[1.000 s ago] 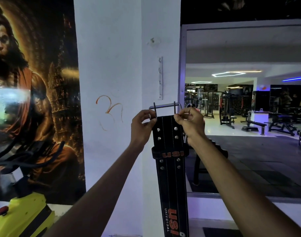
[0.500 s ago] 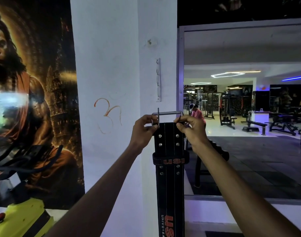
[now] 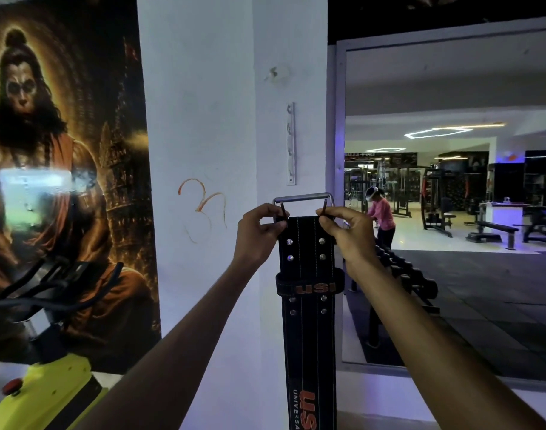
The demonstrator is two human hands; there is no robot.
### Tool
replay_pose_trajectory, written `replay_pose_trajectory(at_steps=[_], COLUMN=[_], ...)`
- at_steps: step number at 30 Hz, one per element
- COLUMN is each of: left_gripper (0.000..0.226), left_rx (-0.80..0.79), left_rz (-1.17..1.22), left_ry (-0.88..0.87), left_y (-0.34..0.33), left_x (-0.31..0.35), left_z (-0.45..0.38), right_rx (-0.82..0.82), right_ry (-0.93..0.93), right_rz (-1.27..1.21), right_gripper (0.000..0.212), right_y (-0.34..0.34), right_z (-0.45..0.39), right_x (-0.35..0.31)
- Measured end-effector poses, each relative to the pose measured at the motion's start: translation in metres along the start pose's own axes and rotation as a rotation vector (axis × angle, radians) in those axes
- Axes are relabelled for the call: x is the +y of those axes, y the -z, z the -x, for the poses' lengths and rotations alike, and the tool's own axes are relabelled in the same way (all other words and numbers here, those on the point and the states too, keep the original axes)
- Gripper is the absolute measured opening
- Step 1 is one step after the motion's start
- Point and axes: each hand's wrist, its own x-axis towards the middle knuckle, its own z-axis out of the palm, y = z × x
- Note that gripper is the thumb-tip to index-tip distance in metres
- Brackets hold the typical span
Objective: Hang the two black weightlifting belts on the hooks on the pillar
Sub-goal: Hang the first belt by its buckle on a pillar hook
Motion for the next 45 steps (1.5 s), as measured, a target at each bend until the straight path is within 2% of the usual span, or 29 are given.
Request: replay_pose_trajectory(at_steps=[6,12,20,26,36,45], left_gripper=[0.013,0.015,0.041,0.043,0.041,0.045], left_rx=[0.004,0.015,-0.039,-0.012,0.048,0.083], left_rz=[-0.027,0.019,0.07,0.099,0.057,0.096], left_ry=[-0.017,-0.036,-0.088,-0.15,-0.154,-0.147], left_y=[-0.01,-0.019,-0.032,-0.039,-0.055,-0.064], left_x=[-0.028,-0.075,-0.155,-0.195,-0.242,-0.264], left_z=[-0.026,-0.068,-0.154,-0.217,-0.304,-0.352], right_rx=[0.032,0.059,0.14,0.156,0.178,0.24], right_ry=[-0.026,0.037,0.0,0.053,0.082,0.102], right_rz=[-0.016,-0.008,0.01,0.038,0.075,0.027], right_gripper=[0.018,0.018,0.021,0.021,0.019,0.019], right_y=[-0.005,-0.02,-0.052,-0.078,-0.109,-0.123], right_z=[-0.027,-0.061,-0.132,-0.192,-0.277,-0.323], right_x=[0.033,0.077,0.157,0.197,0.253,0.275])
